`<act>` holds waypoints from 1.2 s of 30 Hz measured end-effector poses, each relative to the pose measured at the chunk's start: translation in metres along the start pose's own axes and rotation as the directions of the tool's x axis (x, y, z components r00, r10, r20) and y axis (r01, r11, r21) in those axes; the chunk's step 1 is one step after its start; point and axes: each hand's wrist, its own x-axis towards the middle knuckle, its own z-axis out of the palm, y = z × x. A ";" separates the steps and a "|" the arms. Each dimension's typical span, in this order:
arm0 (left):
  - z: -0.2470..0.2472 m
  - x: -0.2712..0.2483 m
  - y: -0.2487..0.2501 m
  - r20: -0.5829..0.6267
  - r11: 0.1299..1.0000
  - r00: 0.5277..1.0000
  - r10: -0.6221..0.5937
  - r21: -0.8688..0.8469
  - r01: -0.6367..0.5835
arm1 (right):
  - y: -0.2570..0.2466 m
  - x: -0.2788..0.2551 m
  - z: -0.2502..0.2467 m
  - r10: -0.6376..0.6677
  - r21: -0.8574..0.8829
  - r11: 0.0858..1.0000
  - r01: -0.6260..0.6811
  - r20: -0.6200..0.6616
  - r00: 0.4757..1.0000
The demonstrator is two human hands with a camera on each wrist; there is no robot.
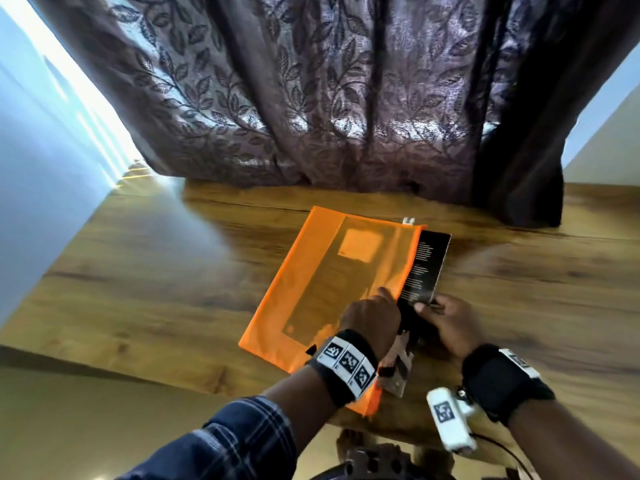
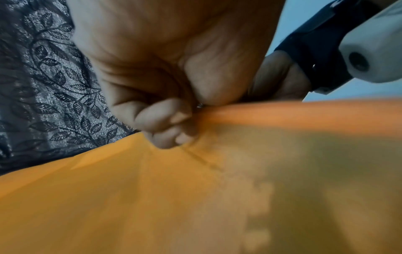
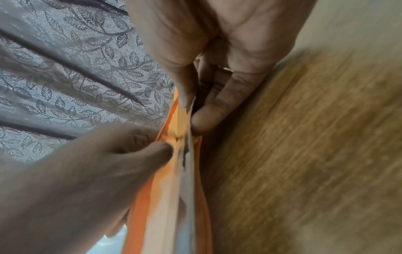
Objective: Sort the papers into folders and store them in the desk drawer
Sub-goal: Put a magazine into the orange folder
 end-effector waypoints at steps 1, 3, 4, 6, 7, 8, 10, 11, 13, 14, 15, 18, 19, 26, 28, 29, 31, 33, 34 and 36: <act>-0.002 0.002 -0.001 0.006 1.000 1.000 0.025 0.019 -0.025 | -0.004 -0.001 0.003 0.043 0.105 0.993 -0.045 0.022 0.999; -0.007 0.001 -0.003 0.012 0.999 0.999 0.044 0.017 -0.044 | -0.015 -0.005 0.009 0.107 0.227 0.966 -0.121 0.073 0.992; -0.010 0.000 -0.002 0.009 0.999 0.999 0.043 0.000 -0.043 | -0.017 -0.005 0.012 0.115 0.216 0.967 -0.133 0.096 0.989; -0.013 -0.002 -0.001 -0.010 0.999 0.999 0.045 -0.023 -0.045 | -0.019 -0.003 0.016 0.104 0.167 0.978 -0.125 0.129 0.986; -0.014 -0.002 0.000 -0.026 0.999 0.999 0.045 -0.026 -0.045 | -0.020 -0.002 0.017 0.096 0.135 0.984 -0.115 0.140 0.986; -0.014 -0.003 0.000 -0.043 0.999 0.998 0.044 -0.024 -0.045 | -0.022 0.000 0.018 0.088 0.098 0.990 -0.103 0.145 0.985; -0.012 -0.003 0.002 -0.050 0.998 0.997 0.051 -0.026 -0.052 | -0.024 0.001 0.020 0.082 0.033 0.996 -0.088 0.144 0.986; -0.013 -0.003 0.002 -0.035 0.998 0.998 0.052 -0.033 -0.053 | -0.026 0.001 0.021 0.078 -0.006 0.997 -0.078 0.141 0.987; -0.014 -0.005 0.005 -0.006 0.997 0.998 0.060 -0.049 -0.060 | -0.030 0.002 0.022 0.045 -0.124 0.992 -0.028 0.132 0.990; -0.015 -0.005 0.006 0.005 0.996 0.998 0.063 -0.060 -0.063 | -0.033 0.001 0.023 0.017 -0.178 0.984 0.007 0.137 0.990; -0.016 -0.007 0.007 0.011 0.995 0.998 0.064 -0.074 -0.063 | -0.034 0.001 0.023 -0.001 -0.220 0.975 0.033 0.143 0.990; -0.015 -0.007 0.010 0.016 0.990 0.999 0.045 -0.131 -0.042 | -0.030 0.001 0.025 -0.042 -0.285 0.955 0.081 0.142 0.989; -0.014 -0.006 0.010 0.025 0.989 0.999 0.033 -0.145 -0.029 | -0.027 0.002 0.025 -0.040 -0.300 0.951 0.077 0.129 0.991; -0.012 -0.004 0.010 0.022 0.980 0.999 0.044 -0.196 -0.039 | -0.028 -0.009 0.019 0.054 -0.161 0.986 -0.041 0.080 0.995; -0.012 -0.004 0.012 0.018 0.978 0.997 0.071 -0.196 -0.066 | -0.030 -0.007 0.018 0.046 -0.229 0.973 -0.026 0.083 0.995; -0.012 -0.004 0.012 0.016 0.979 0.996 0.083 -0.186 -0.078 | -0.032 -0.006 0.018 0.038 -0.273 0.962 -0.013 0.085 0.996; -0.011 -0.004 0.013 0.009 0.982 0.995 0.100 -0.160 -0.098 | -0.032 -0.005 0.019 0.014 -0.323 0.946 0.012 0.078 0.997; -0.009 -0.003 0.011 -0.004 0.983 0.994 0.107 -0.149 -0.106 | -0.033 -0.004 0.021 0.029 -0.320 0.947 -0.003 0.077 0.997; -0.007 -0.002 0.010 -0.008 0.983 0.994 0.107 -0.147 -0.107 | -0.032 -0.004 0.021 0.046 -0.325 0.946 -0.018 0.078 0.996; -0.005 0.000 0.008 -0.005 0.983 0.994 0.108 -0.146 -0.108 | -0.031 -0.001 0.022 0.045 -0.356 0.934 -0.013 0.082 0.996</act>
